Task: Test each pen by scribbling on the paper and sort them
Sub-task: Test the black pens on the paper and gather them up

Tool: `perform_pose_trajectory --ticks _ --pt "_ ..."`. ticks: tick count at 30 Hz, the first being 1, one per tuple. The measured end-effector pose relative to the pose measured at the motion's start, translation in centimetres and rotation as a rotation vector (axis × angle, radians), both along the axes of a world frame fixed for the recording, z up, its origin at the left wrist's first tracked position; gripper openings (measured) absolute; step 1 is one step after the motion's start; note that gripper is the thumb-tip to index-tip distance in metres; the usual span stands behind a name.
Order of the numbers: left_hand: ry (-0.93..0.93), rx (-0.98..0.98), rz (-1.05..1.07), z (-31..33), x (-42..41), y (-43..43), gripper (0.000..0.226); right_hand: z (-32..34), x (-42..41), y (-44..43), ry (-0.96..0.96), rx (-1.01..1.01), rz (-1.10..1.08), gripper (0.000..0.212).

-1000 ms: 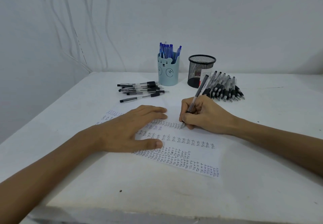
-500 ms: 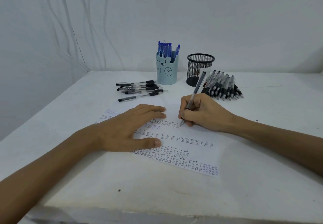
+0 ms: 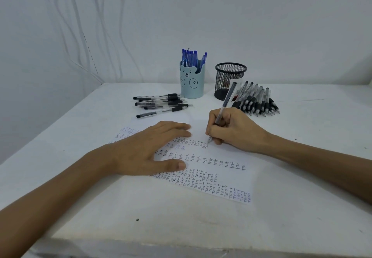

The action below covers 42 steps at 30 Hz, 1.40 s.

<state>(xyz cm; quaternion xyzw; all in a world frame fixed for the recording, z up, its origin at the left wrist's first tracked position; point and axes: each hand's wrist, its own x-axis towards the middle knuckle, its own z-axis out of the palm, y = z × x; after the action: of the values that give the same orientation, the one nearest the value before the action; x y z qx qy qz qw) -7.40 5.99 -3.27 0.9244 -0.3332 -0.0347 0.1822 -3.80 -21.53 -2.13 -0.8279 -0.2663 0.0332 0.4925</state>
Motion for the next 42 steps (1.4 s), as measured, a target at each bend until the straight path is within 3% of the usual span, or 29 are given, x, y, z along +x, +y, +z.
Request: perform_pose_trajectory --ticks 7,12,15,19,23,29,34,36,38,42 --pt "-0.006 0.048 -0.077 0.8 0.0 -0.2 0.072 0.3 -0.1 0.2 0.069 0.022 -0.025 0.018" --pt "-0.023 -0.013 -0.023 0.6 0.9 1.1 0.065 0.3 0.7 -0.3 0.302 0.338 -0.078 0.027" --pt "-0.076 -0.048 0.007 0.7 1.5 2.2 0.063 0.3 0.8 -0.5 0.305 0.419 -0.011 0.024" --pt "-0.089 -0.106 0.009 0.6 2.2 3.0 0.045 0.8 0.7 -0.2 0.381 0.585 -0.075 0.046" --pt "-0.11 -0.128 -0.006 0.4 2.5 3.1 0.044 2.9 0.7 -0.5 0.448 0.625 -0.177 0.041" --pt "-0.119 -0.126 -0.017 0.2 2.7 3.2 0.044 4.1 2.1 -1.7 0.401 0.418 -0.298 0.044" --pt "-0.119 -0.134 -0.016 0.1 2.8 3.2 0.041 5.2 4.3 -4.6 -0.016 -0.13 -0.565 0.042" --pt "-0.126 -0.132 -0.016 0.0 2.9 3.2 0.041 5.4 5.7 -5.9 -0.116 -0.215 -0.644 0.042" --pt "-0.127 -0.131 -0.017 0.0 2.9 3.3 0.044 5.4 7.3 -6.8 -0.16 -0.264 -0.715 0.053" --pt "-0.109 -0.12 -0.017 0.0 2.8 3.3 0.052 5.2 9.7 -7.5 -0.159 -0.437 -0.794 0.039"
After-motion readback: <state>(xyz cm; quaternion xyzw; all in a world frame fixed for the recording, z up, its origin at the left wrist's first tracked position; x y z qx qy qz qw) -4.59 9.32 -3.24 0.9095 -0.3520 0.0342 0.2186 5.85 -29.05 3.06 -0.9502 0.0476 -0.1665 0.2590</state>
